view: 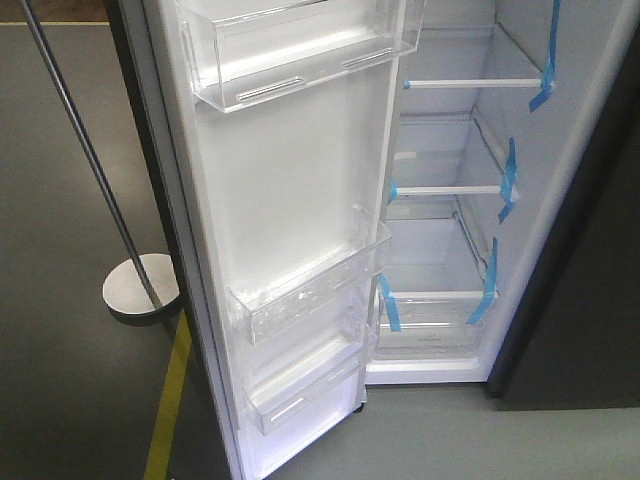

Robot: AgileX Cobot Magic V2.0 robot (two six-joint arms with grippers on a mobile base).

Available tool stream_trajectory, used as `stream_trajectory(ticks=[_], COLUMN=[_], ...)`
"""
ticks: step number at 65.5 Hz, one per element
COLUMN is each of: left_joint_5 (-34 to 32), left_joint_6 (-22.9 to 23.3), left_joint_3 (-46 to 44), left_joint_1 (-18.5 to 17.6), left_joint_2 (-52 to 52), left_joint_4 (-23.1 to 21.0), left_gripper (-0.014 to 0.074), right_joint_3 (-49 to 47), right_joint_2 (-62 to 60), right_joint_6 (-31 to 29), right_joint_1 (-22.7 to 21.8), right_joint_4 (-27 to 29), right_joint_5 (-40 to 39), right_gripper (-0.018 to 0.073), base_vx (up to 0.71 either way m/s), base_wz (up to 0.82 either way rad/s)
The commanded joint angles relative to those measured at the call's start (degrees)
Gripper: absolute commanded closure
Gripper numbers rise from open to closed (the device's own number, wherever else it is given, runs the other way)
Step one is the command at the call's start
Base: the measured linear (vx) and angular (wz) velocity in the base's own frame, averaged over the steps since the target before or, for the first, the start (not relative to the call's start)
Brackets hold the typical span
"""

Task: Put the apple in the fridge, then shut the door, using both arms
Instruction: 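Drive closer to the open door, raising the apple toward the upper door bin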

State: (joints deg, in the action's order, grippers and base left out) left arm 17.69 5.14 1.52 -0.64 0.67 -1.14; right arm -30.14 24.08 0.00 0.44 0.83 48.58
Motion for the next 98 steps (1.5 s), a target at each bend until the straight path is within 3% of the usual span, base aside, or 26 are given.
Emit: stream_trajectory(ticks=[1, 98], left_joint_5=[-3.7, -3.7], left_joint_6=[0.1, 0.1], left_joint_3=[1.1, 1.1], left_joint_1=[-0.1, -0.1], left_joint_2=[0.8, 0.8], left_joint_4=[-0.4, -0.4], left_gripper=[0.0602, 0.0602], right_joint_3=[-1.6, -1.6], right_joint_2=[0.4, 0.4], right_joint_6=[0.0, 0.0], right_joint_1=[-0.2, -0.2], right_joint_4=[-0.3, -0.3], right_joint_5=[-3.8, -3.8], right_gripper=[0.0461, 0.0461], base_vx=[0.05, 0.05], base_wz=[0.02, 0.0])
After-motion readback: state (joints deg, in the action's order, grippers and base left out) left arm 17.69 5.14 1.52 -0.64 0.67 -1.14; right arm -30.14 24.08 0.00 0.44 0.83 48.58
